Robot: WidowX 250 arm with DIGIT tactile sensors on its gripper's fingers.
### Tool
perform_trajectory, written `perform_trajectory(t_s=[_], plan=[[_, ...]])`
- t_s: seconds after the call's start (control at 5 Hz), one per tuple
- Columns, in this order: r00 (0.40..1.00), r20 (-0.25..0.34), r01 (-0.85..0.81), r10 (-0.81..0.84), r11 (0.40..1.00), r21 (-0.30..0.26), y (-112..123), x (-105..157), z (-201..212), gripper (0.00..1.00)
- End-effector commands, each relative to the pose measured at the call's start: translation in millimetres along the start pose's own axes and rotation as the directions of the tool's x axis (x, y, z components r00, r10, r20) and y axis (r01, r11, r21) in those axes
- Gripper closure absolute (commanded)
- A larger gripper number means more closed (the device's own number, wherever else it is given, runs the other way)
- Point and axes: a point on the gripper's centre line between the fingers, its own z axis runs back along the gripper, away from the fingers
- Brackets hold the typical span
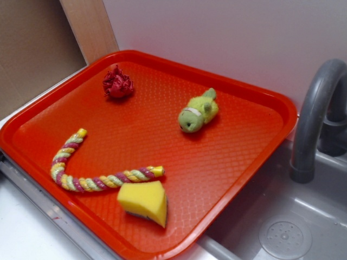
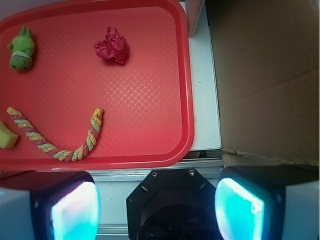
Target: Grab the green animal.
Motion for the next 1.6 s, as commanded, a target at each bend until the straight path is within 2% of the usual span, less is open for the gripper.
perform_trajectory(t_s=[0.0, 0.2, 0.4, 0.6, 0.8, 1.0, 1.2, 1.4], plan=[[1.0, 0.0, 0.0, 0.0, 1.0, 0.0, 0, 0, 0, 0.0], [0.997, 0.076, -0.01, 0.015, 0.998, -0.065, -44, 22, -5, 0.0], [0.987, 0.151, -0.023, 0.052, 0.981, -0.19, -87, 38, -10, 0.0], [0.985, 0.156, -0.03, 0.072, 0.966, -0.257, -122, 58, -18, 0.0], [0.989, 0.103, -0.065, 0.105, 0.939, -0.338, -156, 92, -41, 0.0], [0.982, 0.04, -0.162, 0.187, 0.924, -0.347, -183, 126, -70, 0.0], [0.98, 0.023, -0.182, 0.196, 0.942, -0.282, -202, 141, -87, 0.0], [0.988, 0.038, -0.145, 0.15, 0.983, -0.109, -229, 152, -119, 0.0]])
